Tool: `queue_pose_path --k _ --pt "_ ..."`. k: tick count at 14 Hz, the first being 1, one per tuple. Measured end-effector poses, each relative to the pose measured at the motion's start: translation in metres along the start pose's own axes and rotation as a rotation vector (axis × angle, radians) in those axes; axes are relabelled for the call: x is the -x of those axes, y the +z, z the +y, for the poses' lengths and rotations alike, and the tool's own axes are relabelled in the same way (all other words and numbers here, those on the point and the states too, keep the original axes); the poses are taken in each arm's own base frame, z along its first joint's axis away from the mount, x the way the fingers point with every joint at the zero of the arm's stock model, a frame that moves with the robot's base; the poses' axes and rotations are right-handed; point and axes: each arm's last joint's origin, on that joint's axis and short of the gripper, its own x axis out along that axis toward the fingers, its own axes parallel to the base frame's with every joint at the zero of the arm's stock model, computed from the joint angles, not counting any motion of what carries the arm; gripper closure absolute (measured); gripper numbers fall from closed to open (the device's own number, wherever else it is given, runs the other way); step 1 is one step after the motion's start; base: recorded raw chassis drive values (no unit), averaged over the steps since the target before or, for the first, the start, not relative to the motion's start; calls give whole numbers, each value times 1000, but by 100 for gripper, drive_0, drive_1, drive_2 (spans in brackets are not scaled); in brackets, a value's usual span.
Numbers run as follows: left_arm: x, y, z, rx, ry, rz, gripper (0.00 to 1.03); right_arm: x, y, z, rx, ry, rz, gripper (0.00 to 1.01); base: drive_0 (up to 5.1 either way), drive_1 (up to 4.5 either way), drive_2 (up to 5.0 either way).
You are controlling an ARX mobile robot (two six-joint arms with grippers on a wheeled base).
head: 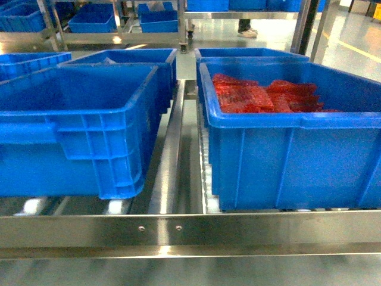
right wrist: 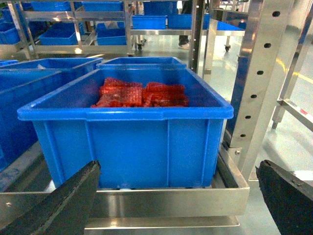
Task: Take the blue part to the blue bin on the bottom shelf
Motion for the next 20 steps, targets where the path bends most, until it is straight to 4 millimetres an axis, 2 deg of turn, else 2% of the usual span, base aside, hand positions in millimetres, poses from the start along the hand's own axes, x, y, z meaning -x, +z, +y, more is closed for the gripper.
queue_pose_path --k 4,10,16,20 --pt "0 0 0 0 0 0 60 0 0 0 1 1 -1 3 -503 243 243" --pt "0 0 0 2 -1 -3 60 0 0 0 1 1 -2 3 0 0 0" --pt "-1 0 0 -2 -4 4 60 0 1 0 1 1 -5 3 -6 397 -409" --pt "0 0 0 1 -1 -1 60 0 0 0 1 1 -2 3 0 0 0"
